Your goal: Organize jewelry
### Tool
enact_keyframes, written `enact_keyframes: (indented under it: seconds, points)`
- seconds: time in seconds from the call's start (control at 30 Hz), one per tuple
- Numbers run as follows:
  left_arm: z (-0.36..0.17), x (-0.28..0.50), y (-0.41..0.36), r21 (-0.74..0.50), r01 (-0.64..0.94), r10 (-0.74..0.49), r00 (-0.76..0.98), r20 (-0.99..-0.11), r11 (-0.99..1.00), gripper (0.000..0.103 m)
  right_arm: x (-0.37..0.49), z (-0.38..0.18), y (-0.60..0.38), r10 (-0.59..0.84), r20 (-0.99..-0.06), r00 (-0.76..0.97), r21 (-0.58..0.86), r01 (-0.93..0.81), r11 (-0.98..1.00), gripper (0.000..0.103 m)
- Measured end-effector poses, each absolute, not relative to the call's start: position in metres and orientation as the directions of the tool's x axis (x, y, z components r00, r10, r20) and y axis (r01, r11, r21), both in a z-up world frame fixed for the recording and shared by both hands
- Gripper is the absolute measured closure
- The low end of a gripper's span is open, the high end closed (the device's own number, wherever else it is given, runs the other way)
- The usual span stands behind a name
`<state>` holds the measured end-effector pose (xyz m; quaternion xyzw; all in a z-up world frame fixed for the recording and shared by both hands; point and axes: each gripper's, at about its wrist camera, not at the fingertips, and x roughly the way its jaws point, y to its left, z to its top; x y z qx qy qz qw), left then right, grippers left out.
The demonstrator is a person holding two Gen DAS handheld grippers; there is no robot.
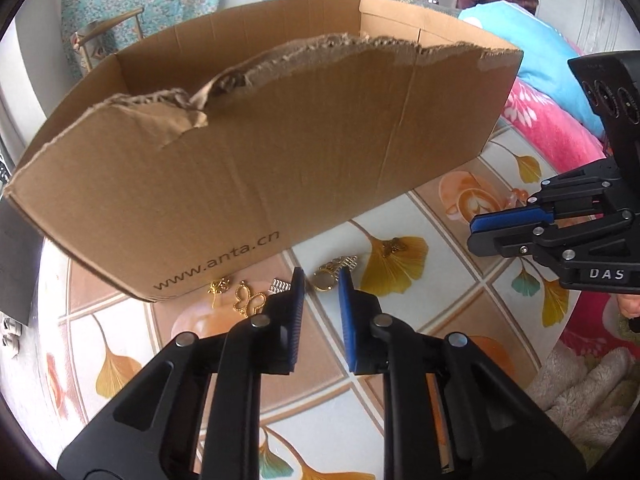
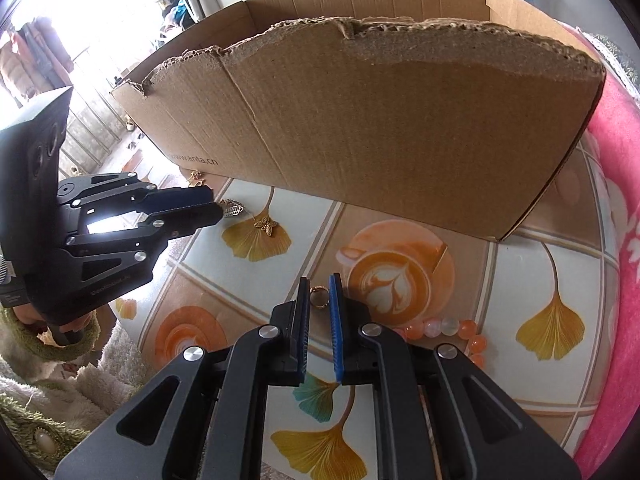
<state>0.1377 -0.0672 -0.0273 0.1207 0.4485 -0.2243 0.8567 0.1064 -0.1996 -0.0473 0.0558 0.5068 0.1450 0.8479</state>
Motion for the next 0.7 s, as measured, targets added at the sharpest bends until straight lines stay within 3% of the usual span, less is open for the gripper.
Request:
enact_keyframes:
  seconds: [0.7]
  points:
    - [-0.03, 0.138, -0.075, 0.006, 0.55, -0.285, 0.443, -0.85, 0.835, 0.087, 0.105, -0.047, -0.21, 0.329, -0.831, 0.448, 0.263, -0.204, 0.943, 0.093]
